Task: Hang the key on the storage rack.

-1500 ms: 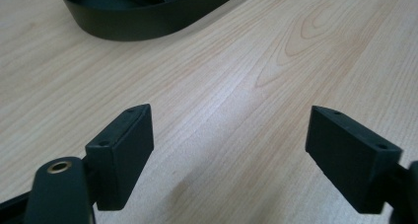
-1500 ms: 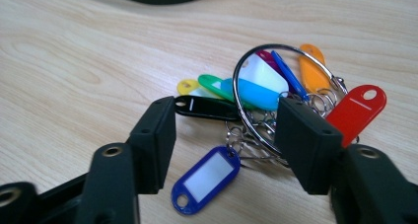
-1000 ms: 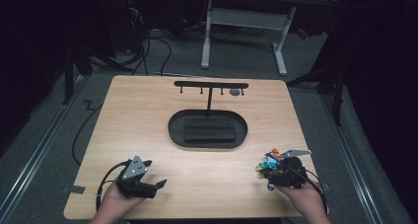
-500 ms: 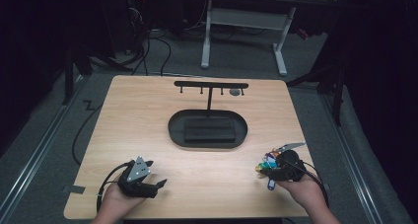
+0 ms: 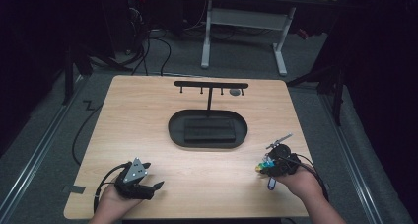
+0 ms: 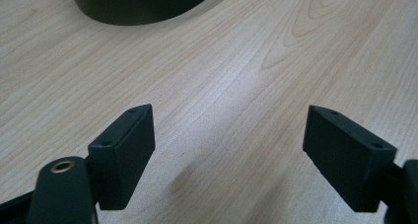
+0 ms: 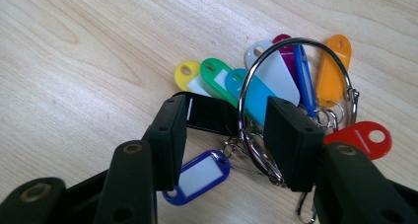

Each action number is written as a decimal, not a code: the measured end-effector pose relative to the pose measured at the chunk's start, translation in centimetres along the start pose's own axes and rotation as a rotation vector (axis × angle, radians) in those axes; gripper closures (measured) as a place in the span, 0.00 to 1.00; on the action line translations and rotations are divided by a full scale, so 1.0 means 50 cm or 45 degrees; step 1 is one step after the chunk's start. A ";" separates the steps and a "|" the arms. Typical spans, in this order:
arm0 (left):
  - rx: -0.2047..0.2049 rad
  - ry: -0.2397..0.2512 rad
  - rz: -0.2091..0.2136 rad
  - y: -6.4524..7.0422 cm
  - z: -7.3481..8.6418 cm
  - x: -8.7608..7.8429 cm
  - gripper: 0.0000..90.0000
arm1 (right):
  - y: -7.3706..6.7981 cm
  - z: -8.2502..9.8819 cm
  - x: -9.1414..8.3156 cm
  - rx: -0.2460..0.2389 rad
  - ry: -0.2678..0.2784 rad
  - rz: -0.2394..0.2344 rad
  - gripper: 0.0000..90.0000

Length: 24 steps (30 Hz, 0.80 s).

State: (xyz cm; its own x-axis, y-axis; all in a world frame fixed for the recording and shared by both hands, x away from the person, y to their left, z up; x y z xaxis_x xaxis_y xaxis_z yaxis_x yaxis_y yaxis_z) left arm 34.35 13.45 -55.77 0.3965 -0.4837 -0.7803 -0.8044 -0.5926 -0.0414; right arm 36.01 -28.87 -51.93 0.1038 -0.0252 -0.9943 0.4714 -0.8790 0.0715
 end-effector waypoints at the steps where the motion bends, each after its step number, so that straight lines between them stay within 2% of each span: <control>1: -0.001 0.013 0.005 0.001 -0.003 -0.002 0.23 | 0.001 -0.003 -0.001 -0.009 -0.016 0.007 0.61; 4: -0.002 0.037 0.000 0.001 -0.009 -0.005 0.24 | 0.002 -0.010 -0.001 -0.018 -0.051 0.014 0.66; 7: 0.016 0.029 0.010 0.005 -0.011 -0.002 0.25 | 0.003 -0.017 0.003 -0.039 -0.104 0.022 0.73; 12: 0.030 0.006 0.027 0.007 -0.012 0.007 0.25 | 0.005 -0.031 0.017 -0.053 -0.146 0.034 0.80; 15: 0.033 0.015 0.025 0.007 -0.014 0.006 0.26 | 0.006 -0.036 0.025 -0.056 -0.183 0.045 0.83; 19: 0.033 0.017 0.025 0.007 -0.014 0.005 0.26 | 0.010 -0.041 0.030 -0.039 -0.192 0.044 0.88; 20: 0.034 0.015 0.025 0.007 -0.013 0.005 0.26 | 0.011 -0.041 0.031 -0.047 -0.201 0.042 0.94; 24: 0.038 0.008 0.030 0.008 -0.010 0.004 0.26 | 0.007 -0.035 0.023 -0.071 -0.203 0.041 0.96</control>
State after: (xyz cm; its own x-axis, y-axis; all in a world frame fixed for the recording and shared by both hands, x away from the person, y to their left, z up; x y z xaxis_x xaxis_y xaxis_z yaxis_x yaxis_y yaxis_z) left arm 34.37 12.78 -55.63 0.3799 -0.5013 -0.7774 -0.8264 -0.5616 -0.0417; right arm 37.85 -28.39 -52.90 -0.0182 -0.1322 -0.9911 0.5185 -0.8488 0.1037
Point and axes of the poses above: each handheld gripper's, and its own axes: x roughly forward along the jaws, z roughly out of its underside, y roughly to its right, the point moved 6 cm from there along x, roughly forward along the jaws, and after that the axes turned 12 degrees about -y, right-handed, at the moved point
